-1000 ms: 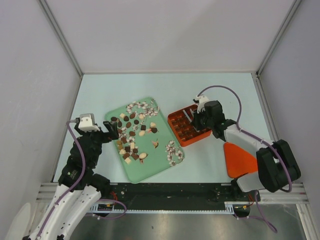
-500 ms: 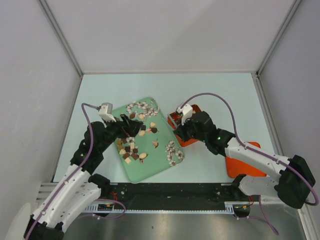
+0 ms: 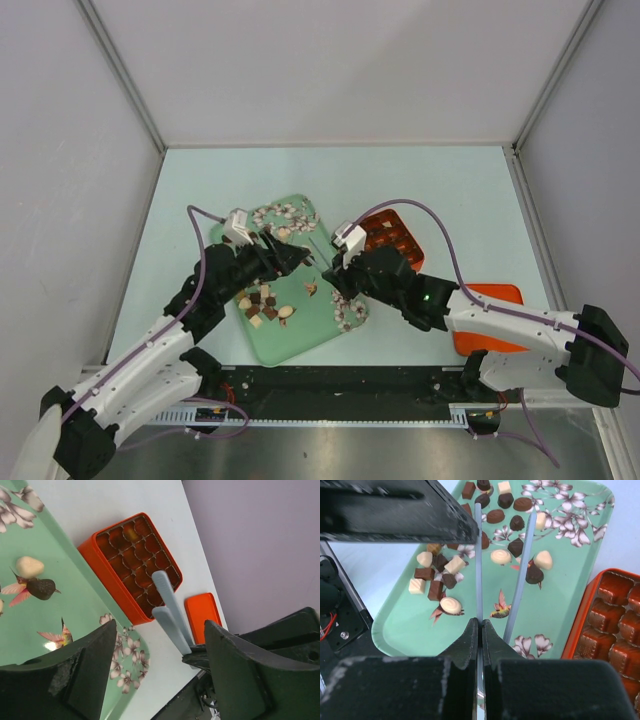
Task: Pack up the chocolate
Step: Adjust the clamp.
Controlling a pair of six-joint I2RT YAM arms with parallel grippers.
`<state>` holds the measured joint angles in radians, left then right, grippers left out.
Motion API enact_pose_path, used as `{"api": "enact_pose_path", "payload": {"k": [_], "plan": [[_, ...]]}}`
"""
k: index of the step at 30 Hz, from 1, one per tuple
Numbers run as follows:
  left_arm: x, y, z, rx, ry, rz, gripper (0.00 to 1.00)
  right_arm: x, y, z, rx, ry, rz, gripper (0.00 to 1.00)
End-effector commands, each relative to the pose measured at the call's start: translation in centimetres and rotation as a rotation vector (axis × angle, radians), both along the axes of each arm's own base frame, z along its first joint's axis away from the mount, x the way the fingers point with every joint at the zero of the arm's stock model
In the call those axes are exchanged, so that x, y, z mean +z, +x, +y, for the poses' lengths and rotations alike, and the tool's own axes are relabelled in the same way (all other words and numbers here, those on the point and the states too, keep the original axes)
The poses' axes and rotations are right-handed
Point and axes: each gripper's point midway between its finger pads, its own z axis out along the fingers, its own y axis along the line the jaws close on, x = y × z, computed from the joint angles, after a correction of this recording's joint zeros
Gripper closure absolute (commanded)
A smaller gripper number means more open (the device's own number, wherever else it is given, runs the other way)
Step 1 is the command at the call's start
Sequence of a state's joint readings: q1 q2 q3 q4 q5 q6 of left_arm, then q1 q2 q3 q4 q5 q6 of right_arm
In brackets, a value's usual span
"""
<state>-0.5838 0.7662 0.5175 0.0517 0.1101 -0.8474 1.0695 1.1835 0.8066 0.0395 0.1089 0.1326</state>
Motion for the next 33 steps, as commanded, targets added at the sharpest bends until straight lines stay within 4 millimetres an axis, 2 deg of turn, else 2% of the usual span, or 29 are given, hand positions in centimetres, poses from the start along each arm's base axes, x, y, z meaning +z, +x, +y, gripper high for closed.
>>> {"api": "enact_pose_path", "payload": {"k": [1,4,7,8,10,11,13,15,17,19,21,22,27,30,31,32,33], "plan": [[0.9,0.3,-0.5,0.025,-0.086,-0.003,0.28,4.0,0.5,1.4,-0.027,0.115,-0.059,1.00],[0.6,0.2,-0.6,0.025,-0.090,0.008,0.37,4.0,0.3,1.7,-0.022,0.123,-0.058,1.00],[0.3,0.1,-0.8,0.026,-0.110,0.021,0.51,3.9,0.3,2.0,-0.020,0.129,-0.052,1.00],[0.0,0.0,-0.8,0.026,-0.116,0.029,0.60,3.7,0.3,2.1,-0.018,0.125,-0.050,1.00],[0.0,-0.1,-0.9,0.028,-0.142,0.042,0.67,3.7,0.2,2.3,-0.018,0.129,-0.047,1.00],[-0.4,-0.3,-0.9,0.027,-0.147,0.053,0.74,3.3,0.1,2.5,-0.015,0.123,-0.043,1.00],[-0.5,-0.3,-0.9,0.033,-0.174,0.073,0.82,3.3,0.0,2.7,-0.014,0.122,-0.047,1.00],[-0.8,-0.5,-0.9,0.036,-0.194,0.091,0.91,2.9,-0.1,3.0,-0.019,0.111,-0.051,0.98],[-1.1,-0.6,-0.9,0.049,-0.229,0.123,0.97,2.9,-0.1,3.1,-0.023,0.109,-0.064,0.90],[-1.1,-0.7,-0.8,0.062,-0.272,0.154,1.00,3.0,-0.4,3.4,-0.014,0.112,-0.067,0.78],[-1.1,-0.8,-0.7,0.076,-0.320,0.181,0.99,3.2,-0.6,3.5,-0.022,0.114,-0.079,0.71],[-1.2,-0.9,-0.7,0.082,-0.332,0.192,1.00,3.4,-0.7,3.4,-0.027,0.114,-0.091,0.63],[-1.0,-0.8,-0.3,0.114,-0.414,0.227,1.00,3.9,-0.8,2.4,-0.084,0.129,-0.154,0.49],[-0.8,-0.8,-0.2,0.127,-0.465,0.251,1.00,4.1,-0.7,1.6,-0.118,0.184,-0.182,0.36],[-0.6,-0.9,-0.2,0.126,-0.485,0.254,1.00,4.1,-0.6,1.4,-0.129,0.192,-0.186,0.30],[-0.6,-0.9,-0.2,0.126,-0.506,0.257,1.00,3.2,-0.6,0.8,-0.139,0.184,-0.186,0.27],[-0.5,-1.0,-0.1,0.132,-0.535,0.274,1.00,3.1,-0.5,0.6,-0.152,0.191,-0.190,0.25]]}}
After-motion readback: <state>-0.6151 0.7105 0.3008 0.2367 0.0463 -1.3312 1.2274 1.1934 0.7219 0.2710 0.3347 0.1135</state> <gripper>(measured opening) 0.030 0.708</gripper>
